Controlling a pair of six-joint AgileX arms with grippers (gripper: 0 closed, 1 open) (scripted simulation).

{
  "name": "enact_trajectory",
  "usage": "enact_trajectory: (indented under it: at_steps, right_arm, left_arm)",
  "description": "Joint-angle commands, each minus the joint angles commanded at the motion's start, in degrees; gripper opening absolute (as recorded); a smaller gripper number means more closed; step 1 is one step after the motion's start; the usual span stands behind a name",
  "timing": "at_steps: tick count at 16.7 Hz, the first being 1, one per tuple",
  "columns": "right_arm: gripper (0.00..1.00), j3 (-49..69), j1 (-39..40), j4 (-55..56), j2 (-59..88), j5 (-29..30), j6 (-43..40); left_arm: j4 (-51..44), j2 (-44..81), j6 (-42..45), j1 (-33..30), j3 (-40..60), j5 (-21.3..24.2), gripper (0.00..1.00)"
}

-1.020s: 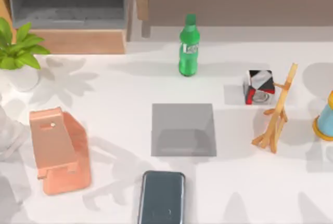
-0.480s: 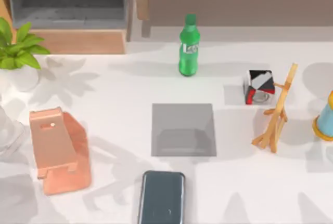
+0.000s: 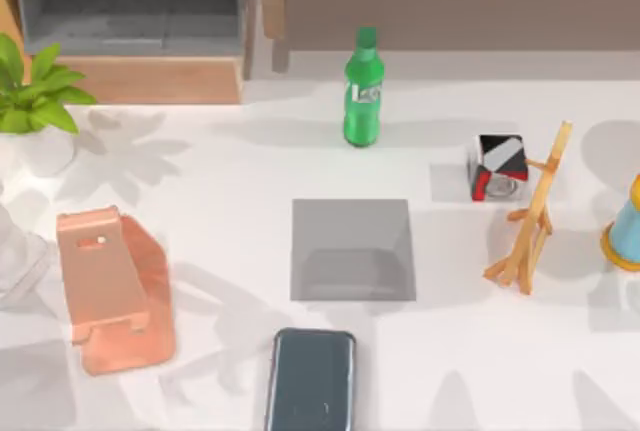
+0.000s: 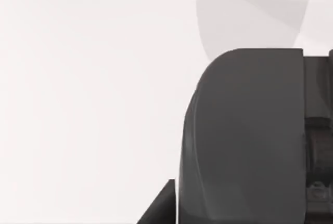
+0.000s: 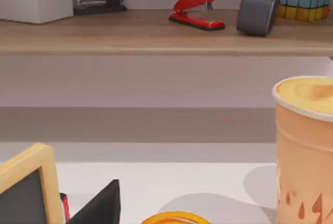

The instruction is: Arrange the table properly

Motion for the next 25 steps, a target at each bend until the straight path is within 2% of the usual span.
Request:
enact_trajectory:
  at_steps: [3,6,10,15,21,25]
  right_arm:
    - [1.0,0.0,0.0,0.0,0.0,0.0,0.0]
    - [1.0,0.0,0.0,0.0,0.0,0.0,0.0]
    - [1.0,0.0,0.0,0.0,0.0,0.0,0.0]
    - [1.0,0.0,0.0,0.0,0.0,0.0,0.0]
    - [1.0,0.0,0.0,0.0,0.0,0.0,0.0]
    - [1.0,0.0,0.0,0.0,0.0,0.0,0.0]
  left_arm:
    - [-0.91,-0.96,-1.53,-3.81,5.41,0.16,0.0]
    - [-2.59,0.47,-5.54,-11.24,14.73,0.94,0.0]
    - [-4.81,10.16,-15.7,-25.47,27.19,3.15,0.0]
    - [-6.14,29.81,-33.89,-45.61,41.24,5.21,0.0]
    - [-4.06,49.38,-53.33,-66.1,52.28,2.17,0.0]
    - [-1.71,54.61,-59.66,-72.05,55.46,-0.64,0.0]
